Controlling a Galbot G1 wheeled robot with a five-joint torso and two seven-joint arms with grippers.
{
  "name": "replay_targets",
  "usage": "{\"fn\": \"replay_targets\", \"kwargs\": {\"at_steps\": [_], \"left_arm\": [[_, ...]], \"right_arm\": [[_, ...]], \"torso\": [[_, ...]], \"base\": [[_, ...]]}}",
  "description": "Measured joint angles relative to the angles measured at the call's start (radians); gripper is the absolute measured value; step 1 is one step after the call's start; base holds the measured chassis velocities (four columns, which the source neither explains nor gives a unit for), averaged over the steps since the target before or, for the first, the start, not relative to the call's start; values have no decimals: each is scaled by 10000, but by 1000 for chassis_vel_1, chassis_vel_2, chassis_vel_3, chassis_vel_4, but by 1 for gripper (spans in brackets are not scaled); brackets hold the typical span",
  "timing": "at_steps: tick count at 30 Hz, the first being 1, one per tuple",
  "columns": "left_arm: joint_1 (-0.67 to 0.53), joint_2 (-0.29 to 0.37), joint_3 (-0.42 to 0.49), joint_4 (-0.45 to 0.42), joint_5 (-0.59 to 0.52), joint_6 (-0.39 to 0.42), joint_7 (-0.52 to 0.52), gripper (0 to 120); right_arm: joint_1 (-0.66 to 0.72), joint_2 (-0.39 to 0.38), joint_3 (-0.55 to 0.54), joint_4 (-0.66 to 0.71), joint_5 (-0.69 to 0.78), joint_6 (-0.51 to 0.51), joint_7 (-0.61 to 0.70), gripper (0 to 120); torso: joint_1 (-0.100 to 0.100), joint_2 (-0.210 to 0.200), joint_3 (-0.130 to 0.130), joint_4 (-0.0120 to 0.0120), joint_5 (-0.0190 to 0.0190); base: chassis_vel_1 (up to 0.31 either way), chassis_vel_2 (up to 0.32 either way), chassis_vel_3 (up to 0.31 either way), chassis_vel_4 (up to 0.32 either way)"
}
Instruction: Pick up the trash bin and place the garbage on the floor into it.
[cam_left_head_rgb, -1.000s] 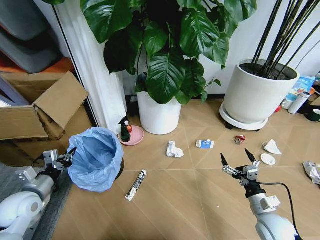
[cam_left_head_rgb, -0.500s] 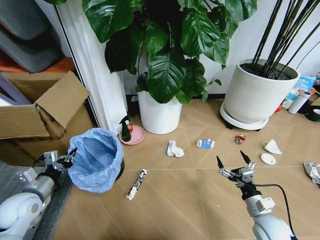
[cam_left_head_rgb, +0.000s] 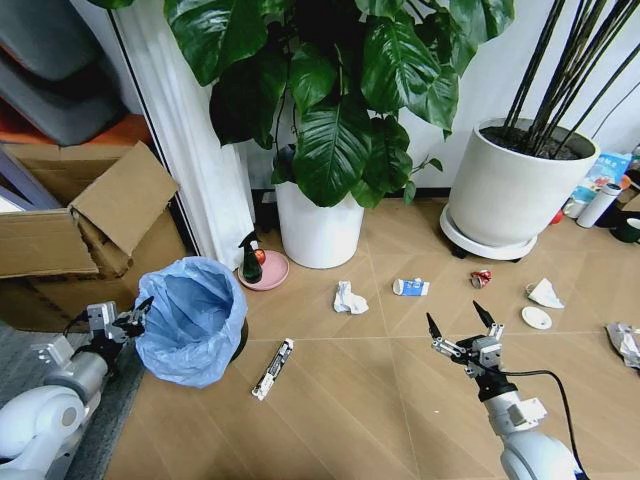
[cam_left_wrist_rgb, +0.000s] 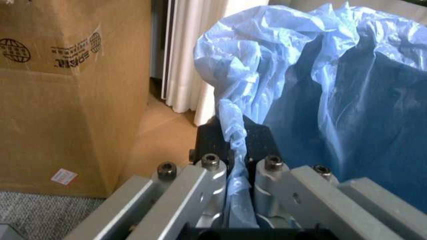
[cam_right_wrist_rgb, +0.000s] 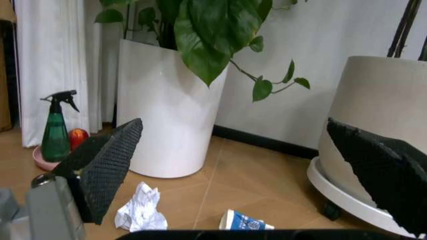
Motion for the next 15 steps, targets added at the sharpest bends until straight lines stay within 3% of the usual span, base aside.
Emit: {"fn": "replay_targets", "kwargs": {"at_steps": [15], "left_arm": [[0, 14, 11, 9, 0, -6, 15, 0]], "right_arm": [[24, 50, -11, -29, 2, -42, -40, 100]], "torso": [[0, 0, 0, 0, 0]], "base": [[0, 0, 0, 0]]}}
